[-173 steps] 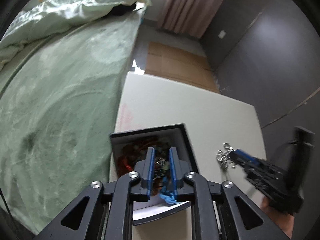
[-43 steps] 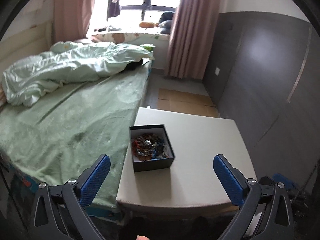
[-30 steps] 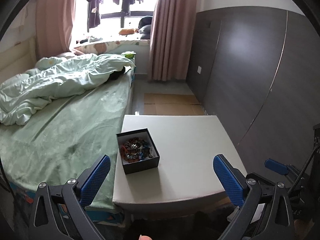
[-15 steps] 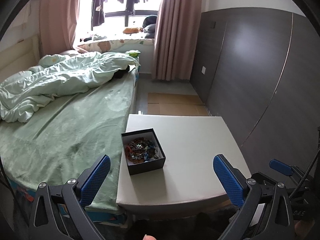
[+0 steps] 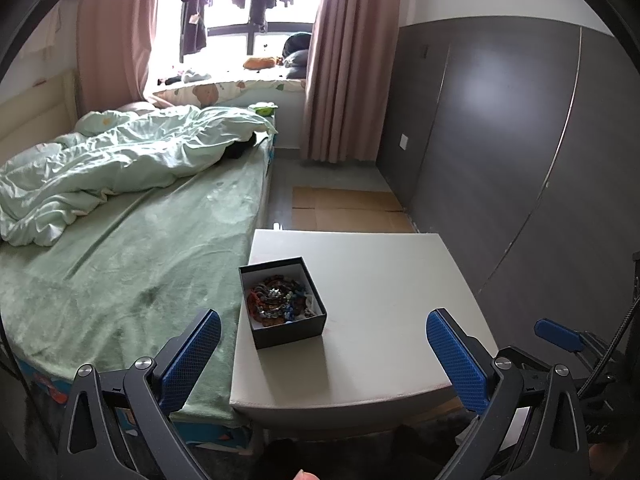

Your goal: Organize jewelry

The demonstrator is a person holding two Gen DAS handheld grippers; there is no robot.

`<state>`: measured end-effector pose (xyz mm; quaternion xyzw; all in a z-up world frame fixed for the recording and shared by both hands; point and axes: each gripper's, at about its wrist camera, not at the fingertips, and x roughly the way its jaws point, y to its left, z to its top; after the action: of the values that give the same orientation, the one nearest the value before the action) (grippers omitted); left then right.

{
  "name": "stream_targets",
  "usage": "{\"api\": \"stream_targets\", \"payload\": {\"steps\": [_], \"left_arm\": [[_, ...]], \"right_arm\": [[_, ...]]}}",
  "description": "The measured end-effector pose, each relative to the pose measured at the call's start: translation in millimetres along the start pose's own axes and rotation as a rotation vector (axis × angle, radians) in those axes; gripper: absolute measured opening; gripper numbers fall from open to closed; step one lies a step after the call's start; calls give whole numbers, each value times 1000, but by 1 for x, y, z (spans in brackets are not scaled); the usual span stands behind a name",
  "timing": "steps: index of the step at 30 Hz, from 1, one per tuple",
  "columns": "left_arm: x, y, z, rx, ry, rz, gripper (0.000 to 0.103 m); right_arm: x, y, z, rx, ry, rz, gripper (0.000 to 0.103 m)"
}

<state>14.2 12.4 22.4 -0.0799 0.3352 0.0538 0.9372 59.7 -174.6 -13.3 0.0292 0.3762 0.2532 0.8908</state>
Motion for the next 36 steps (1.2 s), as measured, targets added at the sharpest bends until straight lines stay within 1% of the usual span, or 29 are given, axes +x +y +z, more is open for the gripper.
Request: {"api": "stream_targets", "payload": {"steps": [6, 19, 31, 36], "left_arm": [[2, 1, 0, -12, 3, -17, 103], [3, 0, 1, -12, 7, -12, 103], [3, 0, 1, -11, 8, -5, 103], [3, 1, 1, -15, 16, -22, 103]], "right_arm": [[0, 1, 0, -5, 4, -3, 103], [3, 1, 1, -11, 25, -15, 103], [4, 2, 1, -9, 25, -19, 103], [4, 2, -1, -7, 25, -20, 103]]}}
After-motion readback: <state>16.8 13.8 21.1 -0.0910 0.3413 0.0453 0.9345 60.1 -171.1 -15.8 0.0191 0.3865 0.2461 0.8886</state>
